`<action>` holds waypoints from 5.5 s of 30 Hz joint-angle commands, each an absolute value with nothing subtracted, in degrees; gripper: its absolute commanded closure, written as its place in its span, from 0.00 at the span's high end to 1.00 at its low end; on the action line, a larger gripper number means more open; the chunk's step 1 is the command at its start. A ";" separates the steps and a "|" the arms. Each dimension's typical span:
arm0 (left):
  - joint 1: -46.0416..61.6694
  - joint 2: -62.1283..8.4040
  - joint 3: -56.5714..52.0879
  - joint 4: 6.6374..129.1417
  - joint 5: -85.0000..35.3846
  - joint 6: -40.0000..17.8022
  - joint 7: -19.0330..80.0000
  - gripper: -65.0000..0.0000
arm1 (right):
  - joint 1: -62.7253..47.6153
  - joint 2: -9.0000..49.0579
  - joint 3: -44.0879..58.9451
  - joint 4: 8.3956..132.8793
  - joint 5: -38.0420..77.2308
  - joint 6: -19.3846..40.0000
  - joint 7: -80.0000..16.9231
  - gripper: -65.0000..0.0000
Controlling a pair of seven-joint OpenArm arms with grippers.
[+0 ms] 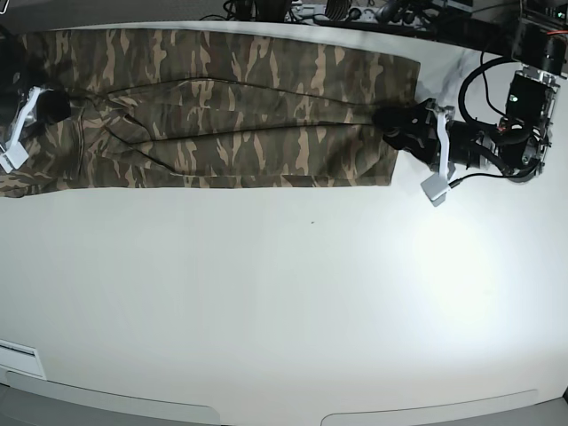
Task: Fold the T-shirt properly
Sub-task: 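Drag the folded end with the left gripper toward the right gripper, then regrasp the folded end of the shirt with the left gripper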
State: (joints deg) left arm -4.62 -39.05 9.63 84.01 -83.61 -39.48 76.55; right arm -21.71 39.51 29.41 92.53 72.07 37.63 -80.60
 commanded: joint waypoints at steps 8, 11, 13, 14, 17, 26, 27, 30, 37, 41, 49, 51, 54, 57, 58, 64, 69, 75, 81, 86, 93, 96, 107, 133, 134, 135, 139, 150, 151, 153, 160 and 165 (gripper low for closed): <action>-5.56 -39.99 8.99 84.75 -85.00 -40.00 76.51 0.48 | -21.43 40.49 38.76 93.30 70.06 32.10 -77.87 0.00; -5.56 -39.99 8.99 84.75 -85.00 -40.00 76.51 0.48 | -21.26 38.76 45.60 93.30 70.04 31.94 -76.99 0.00; -5.58 -39.99 8.99 84.75 -85.00 -40.00 76.49 0.48 | -21.28 37.41 49.56 93.30 70.06 31.88 -77.17 0.00; -5.58 -39.99 8.99 84.75 -85.00 -40.00 76.29 0.48 | -21.30 36.53 51.29 93.27 70.06 31.62 -77.19 0.00; -5.58 -39.99 8.99 84.75 -85.00 -40.00 76.05 0.48 | -21.43 34.24 53.82 93.27 70.61 30.55 -77.45 0.00; -5.58 -40.01 8.99 84.75 -85.00 -40.00 76.34 0.48 | -21.43 26.06 52.45 93.27 73.78 35.27 -79.79 0.00; -5.61 -40.01 8.99 84.75 -85.00 -40.00 76.34 0.48 | -21.43 25.50 51.55 93.27 73.69 35.44 -80.00 0.04; -5.80 -40.05 8.97 84.75 -85.00 -40.00 76.31 0.48 | -21.47 25.41 47.81 93.27 73.69 35.35 -80.00 0.43; -6.39 -40.97 7.68 84.75 -85.00 -40.00 76.34 0.48 | -21.43 27.59 44.84 95.15 85.00 36.12 -80.00 0.63; -6.39 -41.43 4.73 84.75 -85.00 -40.00 76.31 0.48 | -21.26 27.66 49.45 100.86 85.00 37.85 -80.00 0.63; -6.37 -41.01 -5.67 84.77 -85.00 -40.00 76.20 0.00 | -21.28 27.49 53.56 107.90 85.00 40.00 -80.00 0.00; -6.37 -40.77 -6.57 84.79 -85.00 -40.00 75.26 0.00 | -21.28 27.27 53.54 107.85 85.00 40.00 -80.00 0.00; -6.00 -40.45 -6.22 86.48 -85.00 -40.00 75.16 0.00 | -21.28 27.03 53.49 107.83 84.49 40.00 -80.00 0.00; -4.54 -39.33 -5.54 92.33 -85.00 -40.00 75.44 0.00 | -21.30 25.98 52.86 107.83 73.30 40.00 -74.63 0.00; -4.10 -38.65 -5.28 95.07 -85.00 -40.00 75.75 0.00 | -21.28 25.52 52.14 107.83 69.45 40.00 -72.20 0.00; 0.01 -36.01 -0.27 113.40 -83.11 -40.00 76.47 0.00 | -21.30 23.59 42.33 107.68 47.99 39.64 -63.07 0.00; 3.70 -35.48 6.31 118.85 -63.61 -40.00 67.26 0.00 | -21.30 23.51 36.51 107.61 32.60 32.38 -58.41 0.00; 8.16 -35.27 13.23 117.25 -42.74 -40.00 58.15 0.00 | -23.31 23.31 35.97 107.39 30.02 30.41 -56.60 0.00; 8.69 -35.22 17.19 111.98 -33.06 -38.68 49.67 0.00 | -23.11 22.87 35.99 99.24 29.95 31.66 -52.29 0.00; 7.33 -35.24 17.34 104.14 -29.95 -38.48 48.07 0.00 | -20.56 22.87 35.94 94.02 35.46 35.53 -54.00 0.00; 2.07 -35.22 17.34 92.82 -29.80 -38.52 44.47 0.00 | -17.80 22.87 35.86 94.00 36.69 36.01 -53.95 0.00; -1.54 -35.03 17.34 88.92 -29.80 -38.50 42.48 0.00 | -15.86 22.87 34.74 94.00 36.12 36.03 -53.32 0.00; -8.80 -34.15 17.34 84.82 -31.79 -37.69 45.25 0.00 | -5.58 23.38 24.53 88.71 25.93 32.25 -49.87 0.00; -5.74 -34.57 -13.39 89.49 -53.36 -21.26 57.10 0.54 | -3.18 28.42 25.89 88.88 31.68 30.39 -56.69 0.03; -5.45 -34.20 -13.89 88.18 -53.60 -20.78 57.36 0.54 | -3.18 28.42 25.89 88.88 31.70 30.37 -56.66 0.03; -5.43 -33.69 -14.06 86.67 -54.19 -20.27 58.19 0.54 | -3.16 28.42 25.89 88.88 31.73 30.39 -56.64 0.03; -5.61 -31.66 -14.04 80.62 -56.62 -19.35 60.27 0.54 | -3.18 28.42 25.89 88.88 31.70 30.39 -56.69 0.03; -5.58 -27.77 -10.74 78.15 -63.83 -22.52 63.07 0.54 | -3.16 28.42 25.89 88.88 31.73 30.37 -56.64 0.03; -5.58 -27.77 -9.89 78.13 -63.94 -22.52 63.02 0.54 | -3.16 28.42 25.89 88.88 31.70 30.26 -56.64 0.03; -5.63 -27.62 -8.80 78.15 -63.92 -22.50 62.59 0.54 | -3.18 28.42 25.89 88.88 31.68 29.39 -56.73 0.03; -6.09 -24.49 -8.58 78.13 -63.55 -23.16 61.43 0.54 | -3.16 28.40 25.89 88.88 31.99 29.32 -56.82 0.03; -6.07 -21.23 -8.58 78.13 -63.48 -23.68 61.36 0.54 | -3.18 28.42 25.89 88.88 33.98 29.34 -56.88 0.03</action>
State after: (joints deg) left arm -5.56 -20.73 -8.58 77.62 -64.07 -23.46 60.66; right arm -3.97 26.96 25.34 88.05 33.10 29.52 -57.67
